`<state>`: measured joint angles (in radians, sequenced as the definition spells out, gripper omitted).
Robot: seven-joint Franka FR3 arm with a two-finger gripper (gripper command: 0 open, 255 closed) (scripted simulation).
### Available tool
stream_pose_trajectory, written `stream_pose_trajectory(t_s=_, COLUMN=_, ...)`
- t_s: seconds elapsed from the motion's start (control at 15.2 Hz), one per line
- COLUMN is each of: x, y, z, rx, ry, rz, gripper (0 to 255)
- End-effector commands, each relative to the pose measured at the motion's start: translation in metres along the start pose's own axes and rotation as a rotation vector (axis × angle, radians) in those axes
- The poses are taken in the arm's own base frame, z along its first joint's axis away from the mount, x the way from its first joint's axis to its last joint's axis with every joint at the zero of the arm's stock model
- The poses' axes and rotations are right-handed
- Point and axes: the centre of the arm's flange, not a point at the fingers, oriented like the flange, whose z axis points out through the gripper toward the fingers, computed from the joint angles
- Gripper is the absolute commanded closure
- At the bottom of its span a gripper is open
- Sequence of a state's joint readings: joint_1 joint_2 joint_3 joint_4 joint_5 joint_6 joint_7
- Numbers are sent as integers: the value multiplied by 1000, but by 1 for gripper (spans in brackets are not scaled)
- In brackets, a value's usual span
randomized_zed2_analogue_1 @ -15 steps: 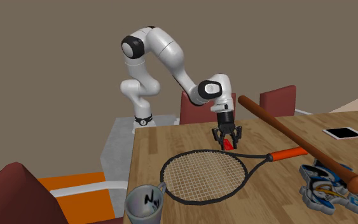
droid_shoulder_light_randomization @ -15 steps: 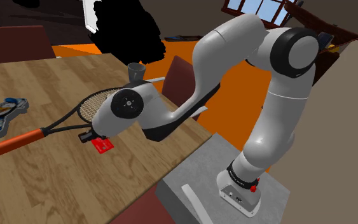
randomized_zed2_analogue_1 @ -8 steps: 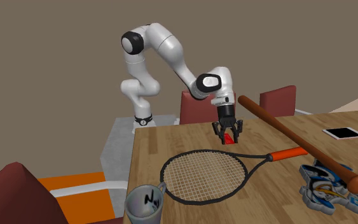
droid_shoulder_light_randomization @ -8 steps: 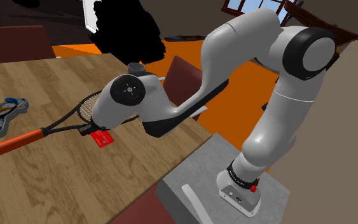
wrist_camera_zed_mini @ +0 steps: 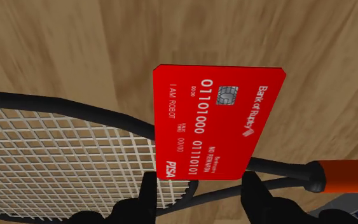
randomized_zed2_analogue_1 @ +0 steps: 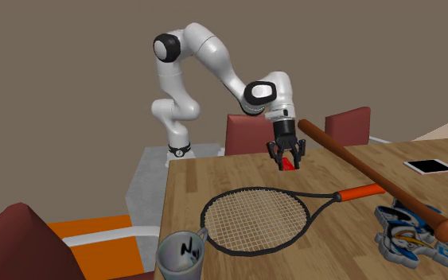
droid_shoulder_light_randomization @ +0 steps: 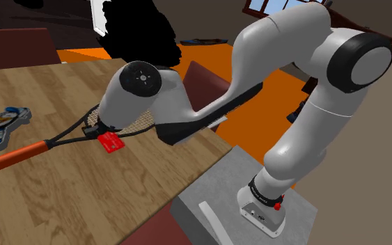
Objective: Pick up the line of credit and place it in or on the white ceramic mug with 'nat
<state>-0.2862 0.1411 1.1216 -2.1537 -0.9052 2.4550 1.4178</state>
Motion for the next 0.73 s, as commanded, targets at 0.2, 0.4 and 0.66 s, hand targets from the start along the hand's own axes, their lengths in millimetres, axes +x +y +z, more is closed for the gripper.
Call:
stream_pose_trajectory(t_s=0.2, x=14, y=0, z=-22, rx=0, ry=-1, rz=0, gripper=255)
stream_pose_trajectory(t_s=0.4, x=23, y=0, z=-35, rx=0, ry=-1, rz=0, gripper=255)
stream_pose_trajectory(t_s=0.66, x=35, y=1, z=-52, rx=0, ry=-1, rz=0, gripper=255)
